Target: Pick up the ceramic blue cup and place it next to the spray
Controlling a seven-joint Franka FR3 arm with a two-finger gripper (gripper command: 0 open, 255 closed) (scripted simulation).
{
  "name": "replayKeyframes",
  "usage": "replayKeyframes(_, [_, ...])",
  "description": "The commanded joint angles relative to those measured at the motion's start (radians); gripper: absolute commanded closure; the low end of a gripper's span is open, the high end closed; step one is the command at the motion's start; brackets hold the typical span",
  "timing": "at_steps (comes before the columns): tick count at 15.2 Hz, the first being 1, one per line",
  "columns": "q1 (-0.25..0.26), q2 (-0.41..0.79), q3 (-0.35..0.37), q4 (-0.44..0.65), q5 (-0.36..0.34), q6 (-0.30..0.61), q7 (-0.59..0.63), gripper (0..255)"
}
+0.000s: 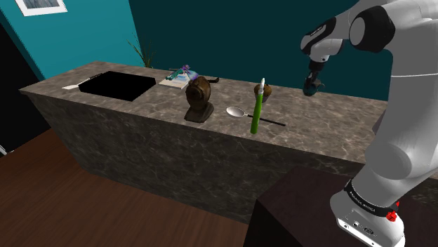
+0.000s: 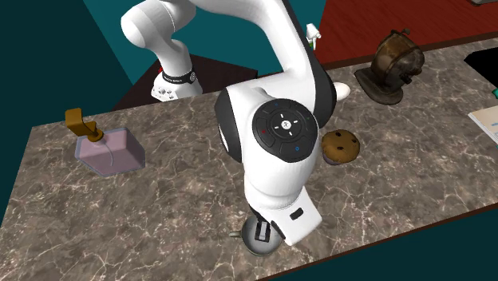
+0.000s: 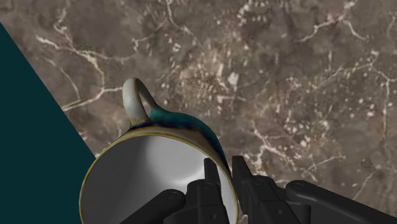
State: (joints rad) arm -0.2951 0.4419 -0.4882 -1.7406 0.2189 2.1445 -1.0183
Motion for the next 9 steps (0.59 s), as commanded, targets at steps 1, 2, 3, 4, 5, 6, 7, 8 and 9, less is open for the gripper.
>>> replayKeyframes(1, [0.001,-0.007,-0.003,0.011,-0.005,-0.017,0.003,255])
replayKeyframes(2, [0.002,-0.013,-0.005,0.016,-0.008,-0.028,0.005,255])
replayKeyframes(3, [0.003,-0.019,-0.007,0.022,-0.012,-0.039,0.007,255])
replayKeyframes(4, [0.004,-0.024,-0.008,0.028,-0.015,-0.050,0.009,255])
replayKeyframes(5, [0.005,-0.030,-0.010,0.034,-0.019,-0.061,0.011,255])
replayKeyframes(6, [0.006,-0.035,-0.012,0.041,-0.022,-0.072,0.013,255])
replayKeyframes(7, [0.006,-0.040,-0.013,0.048,-0.025,-0.083,0.015,255])
replayKeyframes(8, [0.007,-0.045,-0.015,0.055,-0.028,-0.095,0.016,255])
replayKeyframes(9, [0.008,-0.050,-0.016,0.062,-0.031,-0.106,0.018,255])
